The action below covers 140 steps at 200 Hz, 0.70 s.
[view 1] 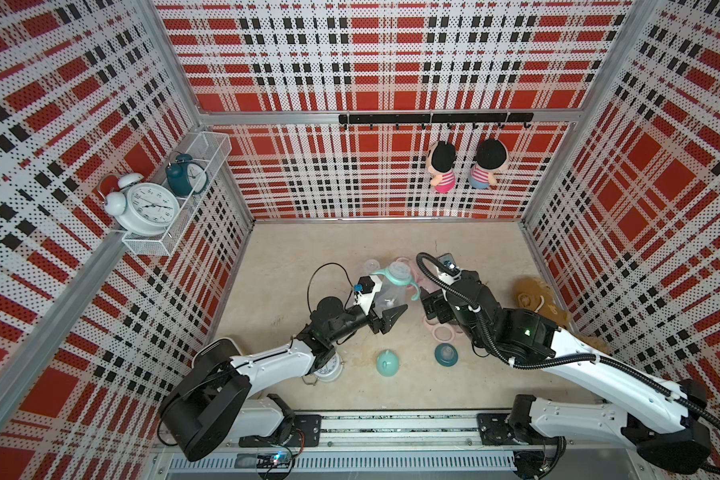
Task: Assemble the baby bottles
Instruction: Put on the handle of the baby bottle, then pick up the nipple from the center of the board.
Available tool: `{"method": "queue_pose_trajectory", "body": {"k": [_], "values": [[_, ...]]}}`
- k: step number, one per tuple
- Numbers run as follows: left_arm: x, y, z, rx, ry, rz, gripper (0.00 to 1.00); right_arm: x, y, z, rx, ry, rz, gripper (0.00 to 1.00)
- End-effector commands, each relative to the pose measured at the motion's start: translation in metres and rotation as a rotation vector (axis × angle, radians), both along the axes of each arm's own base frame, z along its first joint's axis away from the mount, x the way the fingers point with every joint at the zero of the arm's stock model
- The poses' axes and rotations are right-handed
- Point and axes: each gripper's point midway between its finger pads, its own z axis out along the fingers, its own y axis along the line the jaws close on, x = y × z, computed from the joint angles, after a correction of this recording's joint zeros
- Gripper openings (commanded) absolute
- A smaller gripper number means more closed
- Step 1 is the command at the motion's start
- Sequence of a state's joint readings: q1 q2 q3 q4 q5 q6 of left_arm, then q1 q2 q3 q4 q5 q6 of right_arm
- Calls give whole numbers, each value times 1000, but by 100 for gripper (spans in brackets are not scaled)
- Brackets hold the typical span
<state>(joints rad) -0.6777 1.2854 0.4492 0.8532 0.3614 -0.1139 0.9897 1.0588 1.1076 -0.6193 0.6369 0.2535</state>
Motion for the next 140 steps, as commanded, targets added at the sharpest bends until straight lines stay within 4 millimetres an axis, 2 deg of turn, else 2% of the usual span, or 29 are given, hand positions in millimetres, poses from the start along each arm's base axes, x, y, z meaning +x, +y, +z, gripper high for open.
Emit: {"method": "queue_pose_trajectory", "body": {"k": [1, 24, 92, 126, 140], "values": [[-5, 11, 25, -48, -99, 10, 0, -11, -5, -24, 38, 108, 23, 97], [-10, 18, 27, -44, -129, 24, 0, -14, -20, -55, 37, 216, -22, 97], [-27, 32, 32, -51, -188, 35, 0, -36, -43, -149, 46, 481, -112, 95], [-32, 35, 36, -57, -201, 39, 0, -46, -44, -177, 148, 574, -203, 94], [-31, 35, 36, -54, -202, 44, 0, -52, -41, -195, 179, 618, -206, 93]]}}
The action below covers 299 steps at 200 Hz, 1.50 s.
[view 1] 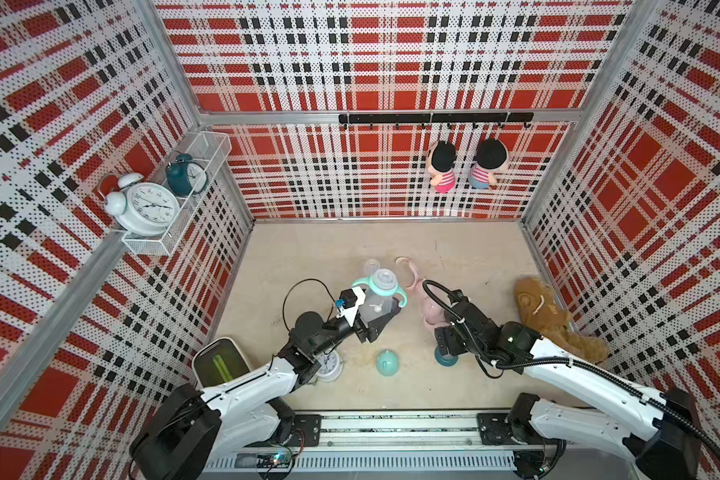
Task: Assemble the baby bottles
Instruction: Pick up the nipple from the center of the board.
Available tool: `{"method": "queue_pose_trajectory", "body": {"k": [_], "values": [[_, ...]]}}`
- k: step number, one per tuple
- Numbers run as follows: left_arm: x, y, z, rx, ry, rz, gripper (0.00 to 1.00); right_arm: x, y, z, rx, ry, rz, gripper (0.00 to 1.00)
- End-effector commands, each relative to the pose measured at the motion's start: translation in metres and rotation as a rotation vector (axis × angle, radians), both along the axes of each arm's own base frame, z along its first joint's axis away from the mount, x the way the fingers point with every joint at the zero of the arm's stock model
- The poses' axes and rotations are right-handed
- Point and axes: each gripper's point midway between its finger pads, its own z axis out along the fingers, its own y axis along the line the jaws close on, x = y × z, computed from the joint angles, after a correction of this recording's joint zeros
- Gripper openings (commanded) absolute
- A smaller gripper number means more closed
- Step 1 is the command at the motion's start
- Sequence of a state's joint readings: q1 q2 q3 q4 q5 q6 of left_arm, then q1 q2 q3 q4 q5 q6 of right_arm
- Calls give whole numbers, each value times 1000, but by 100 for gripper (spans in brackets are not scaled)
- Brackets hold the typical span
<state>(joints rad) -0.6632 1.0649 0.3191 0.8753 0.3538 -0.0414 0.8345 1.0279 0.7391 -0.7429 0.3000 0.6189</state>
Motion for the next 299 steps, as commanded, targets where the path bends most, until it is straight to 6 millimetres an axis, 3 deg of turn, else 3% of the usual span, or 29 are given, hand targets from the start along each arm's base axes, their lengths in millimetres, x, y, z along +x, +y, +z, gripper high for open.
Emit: {"method": "queue_pose_trajectory", "body": {"k": [1, 20, 66, 139, 187, 250, 299], "values": [[-2, 3, 12, -21, -51, 16, 0, -7, 6, -18, 104, 67, -79, 93], [-2, 3, 12, -19, -49, 17, 0, -12, -1, -37, 89, 93, -118, 92], [0, -1, 10, -8, -43, 14, 0, -16, 2, -62, 90, 126, -109, 89], [3, -9, 5, 7, -28, 8, 0, -11, 0, -91, -4, 137, -115, 85], [3, -11, 4, 10, -27, 4, 0, -11, 0, -102, -11, 144, -112, 85], [4, -11, 4, 12, -27, 7, 0, -15, -1, -114, -30, 172, -112, 75], [5, -12, 0, 18, -20, 8, 0, -14, -3, -108, -27, 154, -122, 65]]}}
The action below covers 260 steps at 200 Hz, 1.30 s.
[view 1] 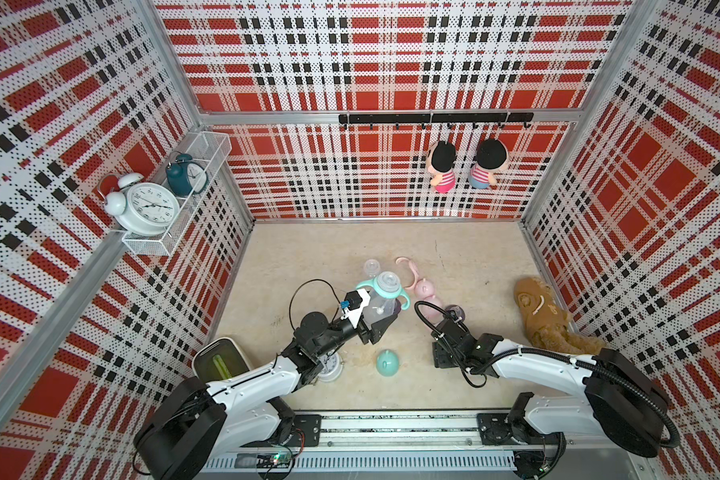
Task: Assemble the baby bottles
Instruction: Pick up the nipple from the center of the board, then close the nipple on the baby bottle.
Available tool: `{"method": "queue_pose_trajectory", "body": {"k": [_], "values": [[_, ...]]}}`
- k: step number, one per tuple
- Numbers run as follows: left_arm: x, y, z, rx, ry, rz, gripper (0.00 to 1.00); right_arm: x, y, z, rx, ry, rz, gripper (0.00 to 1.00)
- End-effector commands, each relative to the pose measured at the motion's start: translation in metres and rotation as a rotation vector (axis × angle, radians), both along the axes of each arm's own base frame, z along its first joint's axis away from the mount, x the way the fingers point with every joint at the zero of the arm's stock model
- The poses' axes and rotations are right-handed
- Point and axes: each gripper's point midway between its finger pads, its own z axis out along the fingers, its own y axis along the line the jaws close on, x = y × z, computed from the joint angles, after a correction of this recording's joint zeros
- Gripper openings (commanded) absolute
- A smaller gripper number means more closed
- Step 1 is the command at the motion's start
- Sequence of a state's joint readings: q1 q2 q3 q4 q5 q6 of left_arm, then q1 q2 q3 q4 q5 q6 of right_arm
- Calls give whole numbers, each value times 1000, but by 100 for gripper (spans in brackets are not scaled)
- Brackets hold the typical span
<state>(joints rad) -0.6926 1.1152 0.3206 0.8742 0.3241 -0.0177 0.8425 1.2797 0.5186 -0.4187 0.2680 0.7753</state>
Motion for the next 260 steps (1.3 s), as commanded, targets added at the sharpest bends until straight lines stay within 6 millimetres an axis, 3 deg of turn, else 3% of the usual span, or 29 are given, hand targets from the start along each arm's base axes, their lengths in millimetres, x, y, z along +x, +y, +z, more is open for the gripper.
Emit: {"method": "queue_pose_trajectory", "body": {"k": [1, 32, 56, 162, 194, 229, 260], "values": [[3, -3, 16, -23, -41, 5, 0, -6, -5, -4, -14, 14, -10, 65], [4, -4, 11, -10, -33, 3, 0, -2, 0, 13, 9, -13, 5, 63], [5, -5, 4, 5, -22, 2, 0, 3, 8, 38, 46, -52, 37, 62], [-12, -20, -17, 84, -59, -57, 0, 42, 39, 223, 218, -309, 245, 57], [-14, -25, -23, 99, -53, -73, 0, 48, 49, 269, 254, -360, 317, 57], [-17, -31, -27, 112, -53, -93, 0, 47, 66, 301, 305, -377, 413, 57], [-20, -38, -27, 124, -67, -107, 0, 39, 88, 315, 367, -348, 528, 56]]}}
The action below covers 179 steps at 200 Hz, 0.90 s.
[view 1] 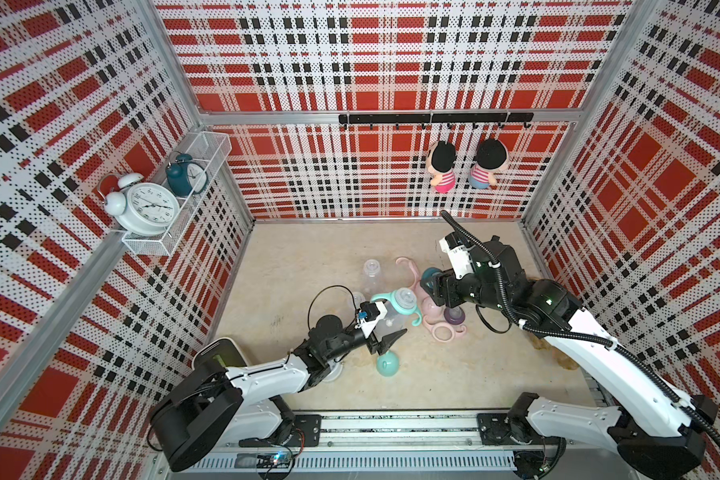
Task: Assemble the baby bottles
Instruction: Close the nipple on the baby bottle.
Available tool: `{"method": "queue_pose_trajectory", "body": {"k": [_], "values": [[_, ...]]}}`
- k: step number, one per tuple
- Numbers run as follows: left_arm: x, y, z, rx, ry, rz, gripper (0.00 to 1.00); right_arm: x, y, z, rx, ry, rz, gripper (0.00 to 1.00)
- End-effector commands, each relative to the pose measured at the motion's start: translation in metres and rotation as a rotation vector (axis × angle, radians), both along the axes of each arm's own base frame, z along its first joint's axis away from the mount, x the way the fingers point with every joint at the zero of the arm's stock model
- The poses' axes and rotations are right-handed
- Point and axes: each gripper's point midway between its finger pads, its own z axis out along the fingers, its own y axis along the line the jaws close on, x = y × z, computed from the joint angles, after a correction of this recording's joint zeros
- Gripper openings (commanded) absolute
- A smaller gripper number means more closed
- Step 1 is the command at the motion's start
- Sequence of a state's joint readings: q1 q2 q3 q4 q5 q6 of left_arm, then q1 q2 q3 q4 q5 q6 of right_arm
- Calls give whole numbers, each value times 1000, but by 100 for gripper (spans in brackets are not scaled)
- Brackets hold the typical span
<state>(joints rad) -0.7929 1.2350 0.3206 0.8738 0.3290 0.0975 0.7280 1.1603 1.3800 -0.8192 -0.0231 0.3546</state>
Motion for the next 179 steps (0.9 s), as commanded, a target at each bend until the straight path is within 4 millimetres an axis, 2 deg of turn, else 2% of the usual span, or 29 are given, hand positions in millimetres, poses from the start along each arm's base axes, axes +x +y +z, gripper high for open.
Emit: {"method": "queue_pose_trajectory", "body": {"k": [1, 43, 77, 179], "values": [[0, -7, 14, -16, -55, -8, 0, -12, 16, 6, 2, 24, 138, 56], [-1, -10, 15, -10, -66, -14, 0, -17, 33, 0, -1, 82, 231, 56], [0, -11, 15, -7, -72, -14, 0, -22, 36, -13, -31, 134, 268, 56], [1, -8, 18, -2, -100, 12, 0, -31, 48, -30, -33, 208, 360, 56]]}}
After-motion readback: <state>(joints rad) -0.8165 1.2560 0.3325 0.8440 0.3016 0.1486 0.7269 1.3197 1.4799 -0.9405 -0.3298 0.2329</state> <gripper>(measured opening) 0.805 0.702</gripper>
